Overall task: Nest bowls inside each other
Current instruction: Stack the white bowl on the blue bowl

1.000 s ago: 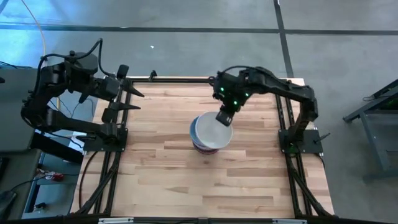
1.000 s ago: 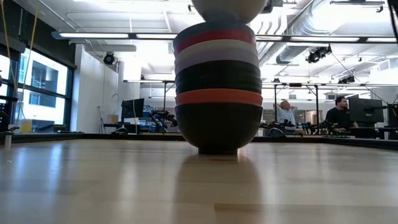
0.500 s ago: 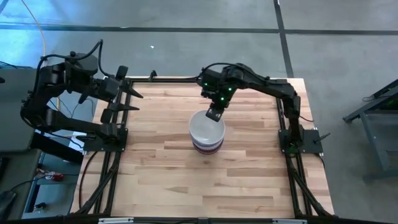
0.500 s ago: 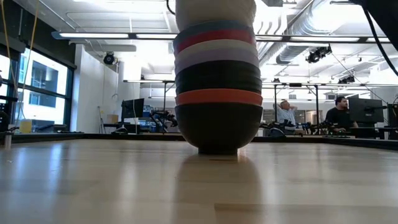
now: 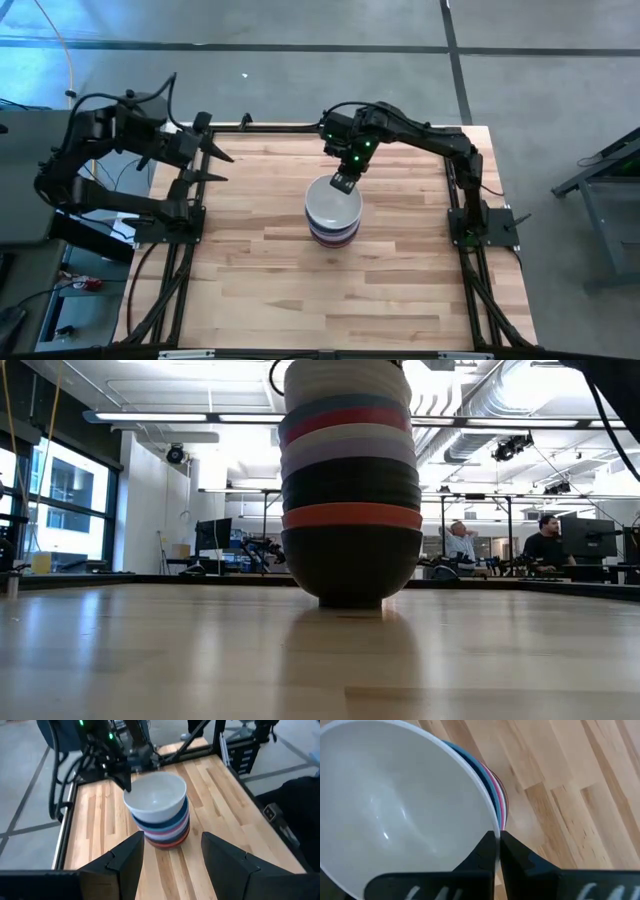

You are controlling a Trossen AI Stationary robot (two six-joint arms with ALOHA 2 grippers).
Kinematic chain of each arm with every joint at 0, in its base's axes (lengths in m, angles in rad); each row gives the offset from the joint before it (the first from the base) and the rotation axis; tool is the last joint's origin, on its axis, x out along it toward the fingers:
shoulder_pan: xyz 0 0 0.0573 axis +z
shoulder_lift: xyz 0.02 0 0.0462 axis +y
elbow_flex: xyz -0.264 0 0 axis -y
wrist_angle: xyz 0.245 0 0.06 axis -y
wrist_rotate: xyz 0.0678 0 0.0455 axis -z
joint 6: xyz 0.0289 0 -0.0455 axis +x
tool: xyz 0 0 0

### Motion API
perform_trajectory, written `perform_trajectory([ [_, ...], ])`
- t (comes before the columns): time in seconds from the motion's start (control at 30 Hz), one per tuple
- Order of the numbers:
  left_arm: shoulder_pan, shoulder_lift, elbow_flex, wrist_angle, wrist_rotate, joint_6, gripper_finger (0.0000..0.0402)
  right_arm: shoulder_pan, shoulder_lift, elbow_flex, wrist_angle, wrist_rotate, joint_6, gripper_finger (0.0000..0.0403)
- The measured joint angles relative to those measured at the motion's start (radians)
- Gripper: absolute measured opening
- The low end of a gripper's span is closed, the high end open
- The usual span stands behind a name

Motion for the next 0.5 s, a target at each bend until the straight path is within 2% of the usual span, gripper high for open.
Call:
perform_trajectory([
  [0.23,0.000,-0.043,-0.091,0.012,-0.001,0.013,0.0188,0.008,0.018,0.000,0.000,0.001,0.016,0.0000],
  [0.5,0.000,-0.093,-0.109,0.052,-0.001,-0.003,0.0188,0.029,0.047,0.000,0.000,-0.007,0.016,0.0000],
])
